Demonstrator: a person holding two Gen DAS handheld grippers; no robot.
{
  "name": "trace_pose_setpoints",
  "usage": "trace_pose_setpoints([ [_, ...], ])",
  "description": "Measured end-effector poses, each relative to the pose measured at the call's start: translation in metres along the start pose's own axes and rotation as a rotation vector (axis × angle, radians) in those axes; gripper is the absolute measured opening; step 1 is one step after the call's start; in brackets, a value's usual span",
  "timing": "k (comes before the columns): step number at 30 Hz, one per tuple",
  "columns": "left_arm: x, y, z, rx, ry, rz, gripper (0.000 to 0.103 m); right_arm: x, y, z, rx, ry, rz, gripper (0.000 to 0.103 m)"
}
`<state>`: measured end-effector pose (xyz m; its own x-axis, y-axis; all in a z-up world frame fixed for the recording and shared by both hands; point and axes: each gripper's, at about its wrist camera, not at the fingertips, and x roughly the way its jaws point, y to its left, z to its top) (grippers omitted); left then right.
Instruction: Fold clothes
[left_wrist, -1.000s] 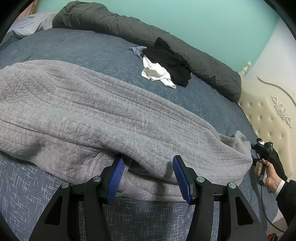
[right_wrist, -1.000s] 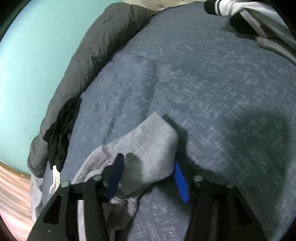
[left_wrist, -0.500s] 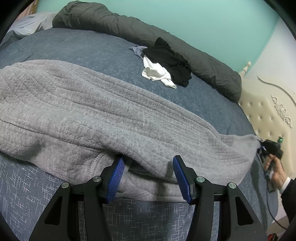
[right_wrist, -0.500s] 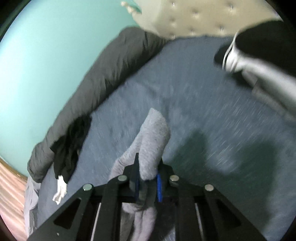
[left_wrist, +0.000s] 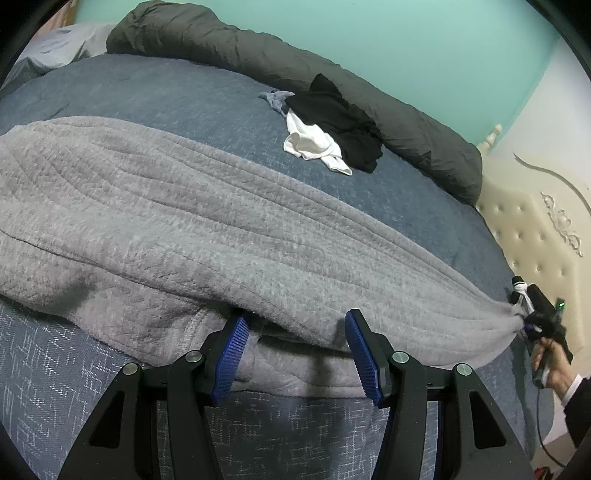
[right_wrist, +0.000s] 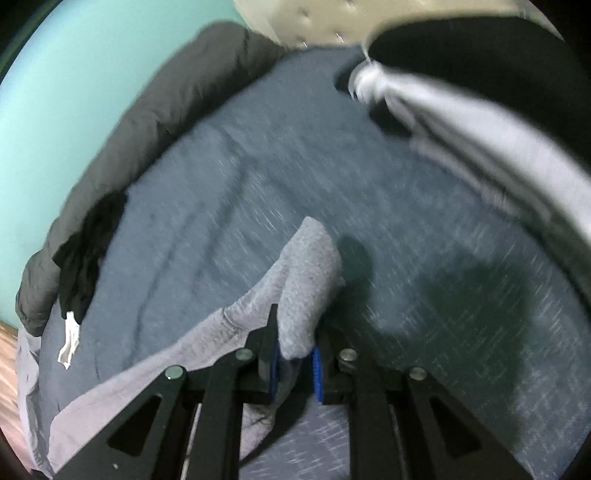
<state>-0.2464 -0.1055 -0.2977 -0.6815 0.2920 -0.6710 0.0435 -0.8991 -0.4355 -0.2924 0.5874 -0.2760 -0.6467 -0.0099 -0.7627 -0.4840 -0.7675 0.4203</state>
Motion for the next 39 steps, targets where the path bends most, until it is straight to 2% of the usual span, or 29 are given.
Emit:
trace_pose_setpoints([
  [6, 0.001, 0.000, 0.002, 0.003, 0.002, 0.002, 0.058, -0.017, -0.004, 0.011, -0.057, -0.049, -0.055, 0.025],
  [10, 0.001, -0.001, 0.001, 0.005, 0.001, 0.005, 0.058, -0.034, -0.011, 0.017, -0.054, -0.105, -0.054, 0.025],
  [11, 0.000, -0.001, 0.001, 0.006, 0.001, 0.005, 0.058, -0.038, -0.014, 0.017, -0.036, -0.118, -0.045, 0.028],
  [12, 0.000, -0.001, 0.000, 0.006, 0.000, 0.007, 0.058, -0.039, -0.018, 0.017, -0.021, -0.116, -0.045, 0.032],
  [17, 0.000, -0.002, 0.000, 0.010, 0.002, 0.010, 0.058, -0.031, -0.019, 0.006, -0.017, -0.030, -0.018, 0.032],
  [20, 0.001, -0.003, 0.000, 0.010, 0.002, 0.010, 0.058, -0.029, -0.023, -0.005, 0.037, 0.013, 0.006, 0.041],
  [29, 0.001, -0.002, 0.000, 0.005, 0.002, 0.006, 0.058, -0.024, -0.026, -0.028, 0.130, 0.032, 0.096, 0.041],
  [32, 0.001, -0.003, -0.001, 0.005, 0.003, 0.005, 0.058, -0.020, -0.027, -0.031, 0.141, 0.047, 0.097, 0.041],
  [34, 0.001, -0.002, -0.001, 0.003, 0.003, 0.005, 0.058, -0.016, -0.026, -0.033, 0.131, 0.065, 0.074, 0.031],
  [36, 0.002, -0.003, -0.002, 0.004, 0.004, 0.007, 0.058, -0.020, -0.025, -0.034, 0.105, 0.043, 0.069, 0.012],
  [39, 0.002, -0.003, -0.002, 0.006, 0.005, 0.008, 0.058, -0.031, -0.020, -0.029, 0.061, -0.015, 0.055, 0.004],
])
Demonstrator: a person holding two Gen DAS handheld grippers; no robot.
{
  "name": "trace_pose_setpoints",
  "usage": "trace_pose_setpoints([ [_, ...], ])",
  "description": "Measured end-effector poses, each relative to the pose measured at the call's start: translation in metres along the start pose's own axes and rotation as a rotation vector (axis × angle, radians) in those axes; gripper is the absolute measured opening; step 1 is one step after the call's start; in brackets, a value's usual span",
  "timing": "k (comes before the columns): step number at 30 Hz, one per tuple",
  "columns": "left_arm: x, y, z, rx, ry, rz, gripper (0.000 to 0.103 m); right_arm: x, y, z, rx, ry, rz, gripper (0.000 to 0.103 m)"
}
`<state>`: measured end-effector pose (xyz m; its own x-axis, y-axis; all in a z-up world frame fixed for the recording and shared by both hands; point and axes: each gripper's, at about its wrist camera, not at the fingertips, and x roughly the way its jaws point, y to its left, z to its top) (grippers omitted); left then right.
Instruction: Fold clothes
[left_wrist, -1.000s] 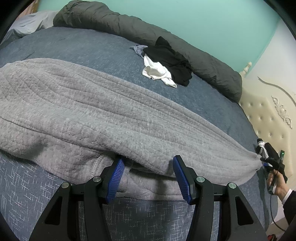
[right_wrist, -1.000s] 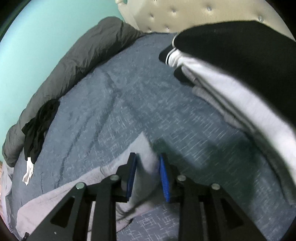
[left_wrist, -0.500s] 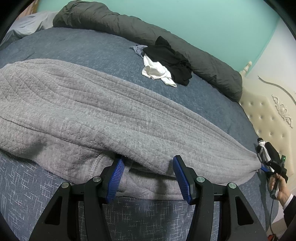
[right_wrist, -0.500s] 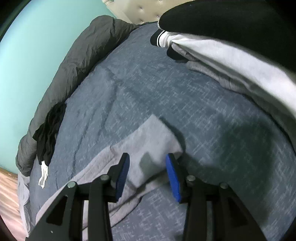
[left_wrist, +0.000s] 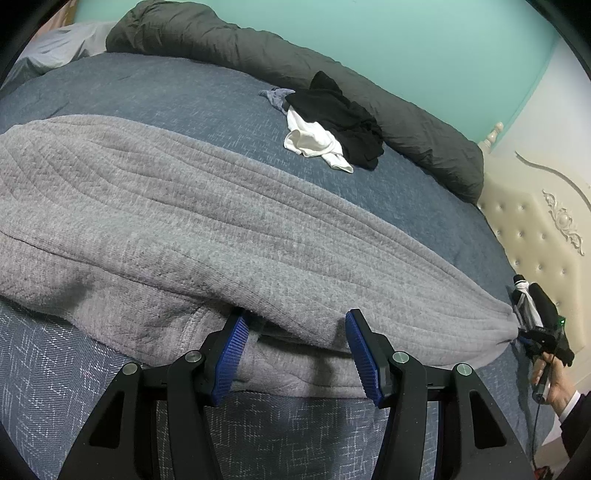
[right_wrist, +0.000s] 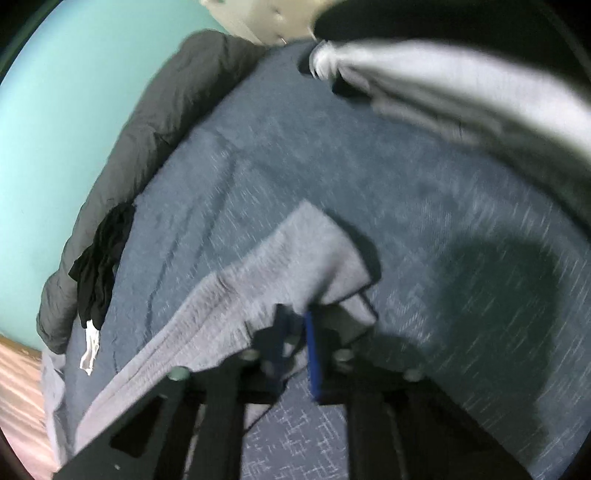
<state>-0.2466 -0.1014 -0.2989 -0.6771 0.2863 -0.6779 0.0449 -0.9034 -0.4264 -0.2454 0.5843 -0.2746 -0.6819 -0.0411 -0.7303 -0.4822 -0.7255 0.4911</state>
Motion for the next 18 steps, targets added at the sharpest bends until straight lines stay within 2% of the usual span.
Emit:
trace_pose_setpoints([
  [4, 0.001, 0.001, 0.000, -0.003, 0.001, -0.001, 0.058, -0.016, 0.009, 0.008, -0.049, -0.076, -0.026, 0.004],
  [7, 0.000, 0.000, 0.000, -0.001, 0.002, 0.000, 0.058, -0.004, 0.001, 0.007, -0.035, -0.026, -0.079, 0.004],
  [9, -0.001, 0.001, 0.000, -0.003, 0.002, -0.003, 0.058, 0.012, -0.004, 0.004, -0.035, 0.043, -0.134, 0.004],
  [12, -0.001, 0.002, 0.000, -0.005, 0.004, -0.006, 0.058, 0.011, 0.001, 0.005, -0.077, 0.018, -0.190, 0.006],
  [15, -0.001, 0.002, 0.000, -0.007, 0.003, -0.009, 0.058, -0.005, 0.007, 0.006, -0.062, -0.029, -0.179, 0.016],
  [18, -0.001, 0.003, 0.001, -0.010, 0.004, -0.011, 0.058, -0.023, 0.014, -0.006, -0.052, -0.035, -0.083, 0.028],
])
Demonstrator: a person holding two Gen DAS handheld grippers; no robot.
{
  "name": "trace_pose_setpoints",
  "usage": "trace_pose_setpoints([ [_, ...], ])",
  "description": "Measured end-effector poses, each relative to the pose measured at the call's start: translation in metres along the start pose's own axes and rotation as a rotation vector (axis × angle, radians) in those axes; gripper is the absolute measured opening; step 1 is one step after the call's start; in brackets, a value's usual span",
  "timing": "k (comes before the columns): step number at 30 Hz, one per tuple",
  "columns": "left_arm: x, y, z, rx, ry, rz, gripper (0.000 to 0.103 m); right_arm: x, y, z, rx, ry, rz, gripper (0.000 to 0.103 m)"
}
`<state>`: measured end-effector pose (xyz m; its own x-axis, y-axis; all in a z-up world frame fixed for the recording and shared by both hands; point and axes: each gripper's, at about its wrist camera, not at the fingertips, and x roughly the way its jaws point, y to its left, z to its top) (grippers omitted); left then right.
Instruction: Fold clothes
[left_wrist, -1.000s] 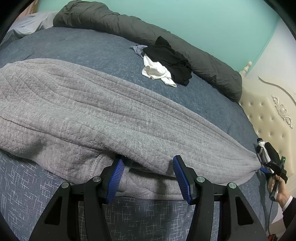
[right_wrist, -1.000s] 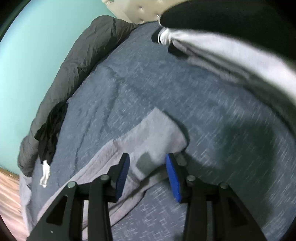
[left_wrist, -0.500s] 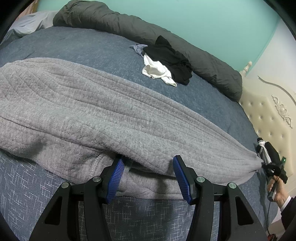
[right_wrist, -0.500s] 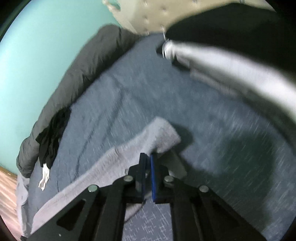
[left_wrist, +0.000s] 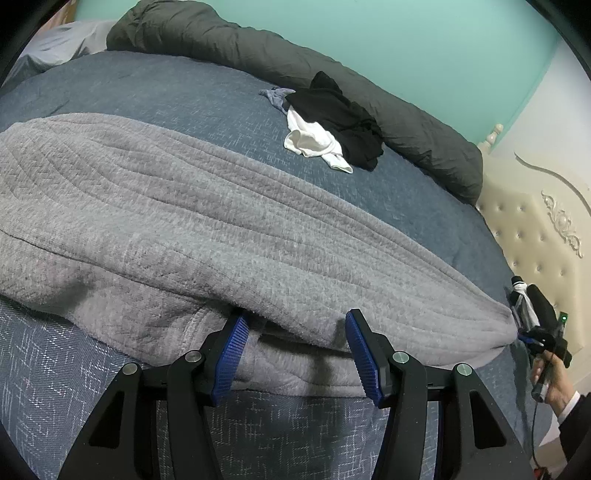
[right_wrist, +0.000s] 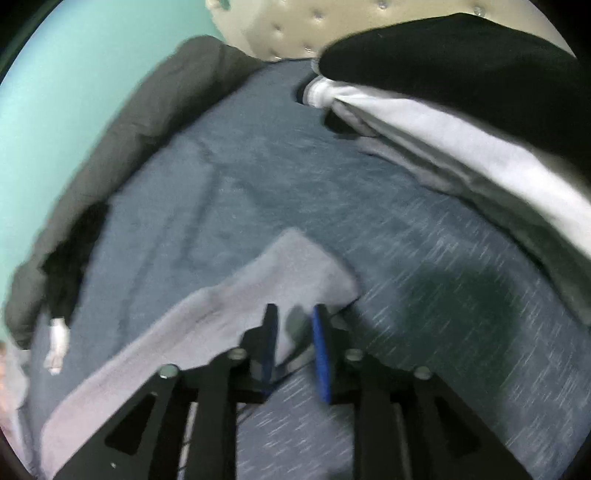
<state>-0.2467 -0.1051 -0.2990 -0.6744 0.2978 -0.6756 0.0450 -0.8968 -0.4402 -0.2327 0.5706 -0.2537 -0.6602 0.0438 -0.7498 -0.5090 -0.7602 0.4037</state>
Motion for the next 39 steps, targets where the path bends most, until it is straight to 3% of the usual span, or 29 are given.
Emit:
trace_pose_setpoints([
  [6, -0.007, -0.004, 0.002, 0.007, -0.018, -0.003, 0.059, 0.000, 0.029, -0.051, 0.062, 0.111, 0.184, 0.032],
  [11, -0.023, -0.011, 0.005, 0.066, -0.060, 0.011, 0.059, 0.020, 0.040, -0.076, 0.117, 0.150, 0.211, 0.034],
  [14, -0.026, -0.007, 0.004, 0.051, -0.064, 0.004, 0.059, 0.021, 0.042, -0.081, 0.141, 0.129, 0.235, 0.034],
  [17, -0.028, -0.002, 0.005, 0.045, -0.064, 0.005, 0.060, 0.032, 0.036, -0.085, 0.201, 0.147, 0.227, 0.034],
  [21, -0.033, 0.002, 0.009, 0.027, -0.080, -0.004, 0.061, 0.030, 0.036, -0.083, 0.199, 0.132, 0.206, 0.009],
  [23, -0.036, 0.004, 0.011, 0.021, -0.088, -0.008, 0.062, 0.024, 0.041, -0.079, 0.178, 0.124, 0.197, 0.004],
  [33, -0.039, 0.005, 0.013, 0.006, -0.094, -0.026, 0.062, -0.012, 0.062, -0.050, 0.094, 0.189, 0.143, 0.003],
  [37, -0.041, 0.006, 0.012, 0.006, -0.095, -0.024, 0.062, 0.032, 0.050, -0.063, 0.062, 0.316, 0.003, 0.003],
  [39, -0.041, 0.007, 0.012, 0.003, -0.095, -0.021, 0.062, 0.044, 0.051, -0.065, 0.031, 0.312, -0.005, 0.004],
])
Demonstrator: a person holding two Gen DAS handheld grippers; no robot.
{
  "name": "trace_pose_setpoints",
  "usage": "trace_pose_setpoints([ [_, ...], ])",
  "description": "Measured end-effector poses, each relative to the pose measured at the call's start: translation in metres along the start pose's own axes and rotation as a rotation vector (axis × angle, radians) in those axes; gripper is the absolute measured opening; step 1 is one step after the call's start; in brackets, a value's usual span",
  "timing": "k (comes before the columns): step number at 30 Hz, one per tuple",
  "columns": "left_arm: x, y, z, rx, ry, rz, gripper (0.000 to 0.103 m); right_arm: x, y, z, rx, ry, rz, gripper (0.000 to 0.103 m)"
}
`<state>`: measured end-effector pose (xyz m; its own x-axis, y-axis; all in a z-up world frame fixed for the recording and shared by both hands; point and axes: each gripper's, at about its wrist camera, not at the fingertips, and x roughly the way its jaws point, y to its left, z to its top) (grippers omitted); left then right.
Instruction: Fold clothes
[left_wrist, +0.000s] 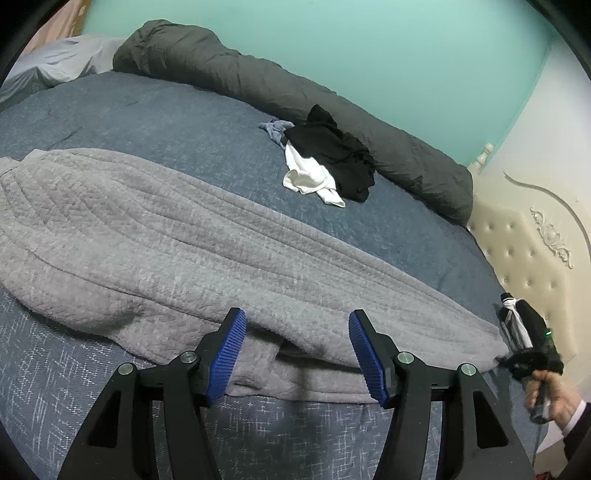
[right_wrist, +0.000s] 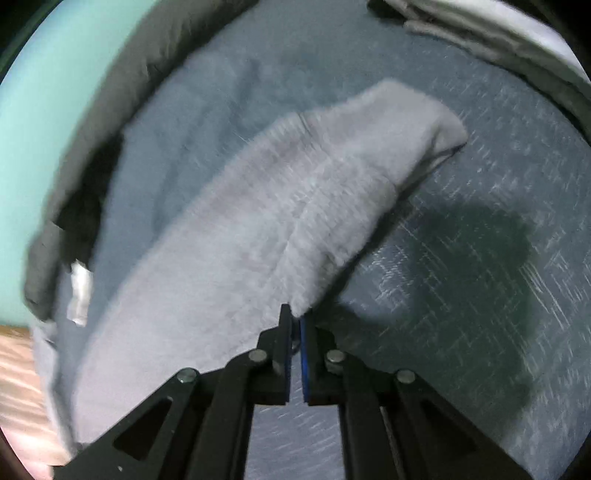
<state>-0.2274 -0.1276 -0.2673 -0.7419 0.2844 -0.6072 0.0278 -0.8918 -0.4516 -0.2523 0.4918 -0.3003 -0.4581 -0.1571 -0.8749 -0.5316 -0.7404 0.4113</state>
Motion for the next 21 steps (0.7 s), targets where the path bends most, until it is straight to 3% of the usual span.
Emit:
trace_pose_setpoints([
  [5, -0.001, 0.004, 0.001, -0.007, -0.001, 0.004, 0.062, 0.001, -0.002, 0.002, 0.026, -0.020, 0.038, 0.005],
  [7, 0.000, 0.003, 0.002, -0.010, 0.001, 0.002, 0.062, -0.013, -0.009, 0.003, 0.042, -0.068, 0.071, 0.008],
  [11, 0.001, 0.000, 0.003, -0.004, -0.001, -0.001, 0.063, -0.034, -0.021, 0.001, 0.080, -0.137, 0.129, 0.033],
  [15, 0.000, -0.001, 0.002, -0.002, 0.000, 0.002, 0.063, -0.038, -0.012, -0.002, 0.029, -0.146, 0.158, 0.033],
  [21, -0.001, 0.000, 0.001, 0.002, 0.001, 0.009, 0.063, -0.035, -0.003, 0.008, 0.010, -0.201, 0.093, 0.033],
])
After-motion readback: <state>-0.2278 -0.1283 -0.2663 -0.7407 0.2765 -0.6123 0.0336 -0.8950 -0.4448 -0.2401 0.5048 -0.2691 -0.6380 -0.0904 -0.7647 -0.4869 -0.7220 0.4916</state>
